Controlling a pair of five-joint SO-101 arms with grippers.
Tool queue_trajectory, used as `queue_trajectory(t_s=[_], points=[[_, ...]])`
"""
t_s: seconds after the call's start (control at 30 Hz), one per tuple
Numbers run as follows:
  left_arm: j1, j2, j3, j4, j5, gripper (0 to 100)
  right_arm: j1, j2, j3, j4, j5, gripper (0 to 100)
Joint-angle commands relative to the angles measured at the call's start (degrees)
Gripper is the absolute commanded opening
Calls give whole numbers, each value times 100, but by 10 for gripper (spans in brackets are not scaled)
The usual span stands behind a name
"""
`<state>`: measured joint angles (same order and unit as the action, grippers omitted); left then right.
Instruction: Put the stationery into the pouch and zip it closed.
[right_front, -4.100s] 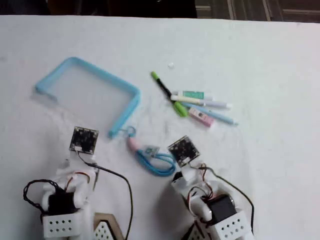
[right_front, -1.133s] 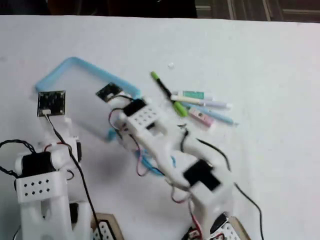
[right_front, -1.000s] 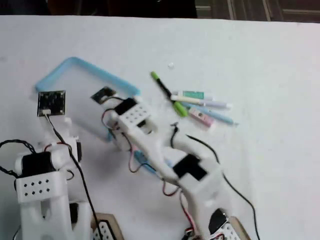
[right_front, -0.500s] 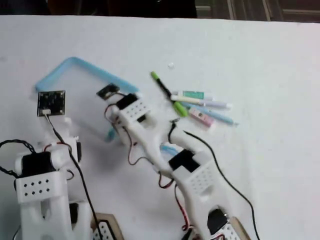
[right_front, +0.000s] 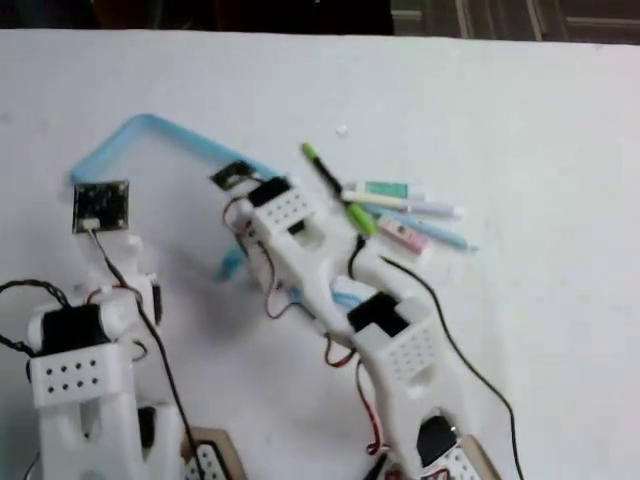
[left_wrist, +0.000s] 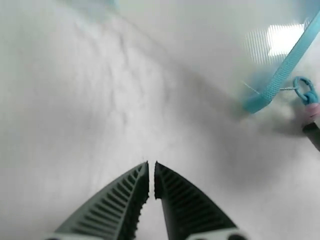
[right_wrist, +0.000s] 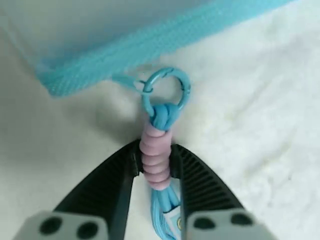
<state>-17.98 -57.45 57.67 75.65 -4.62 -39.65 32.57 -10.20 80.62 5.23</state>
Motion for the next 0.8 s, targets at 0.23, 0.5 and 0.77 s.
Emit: queue_trajectory(t_s=[0.23, 0.5, 0.77], points=[[-13, 40, -97, -396, 9, 106, -31, -2211, -79, 268, 149, 18], [-13, 4, -360, -1099, 492, 271, -75, -3240, -220, -57, 246, 18], [-40, 4, -1618, -281, 1152, 275, -75, -4066, -1187, -31, 220, 18]])
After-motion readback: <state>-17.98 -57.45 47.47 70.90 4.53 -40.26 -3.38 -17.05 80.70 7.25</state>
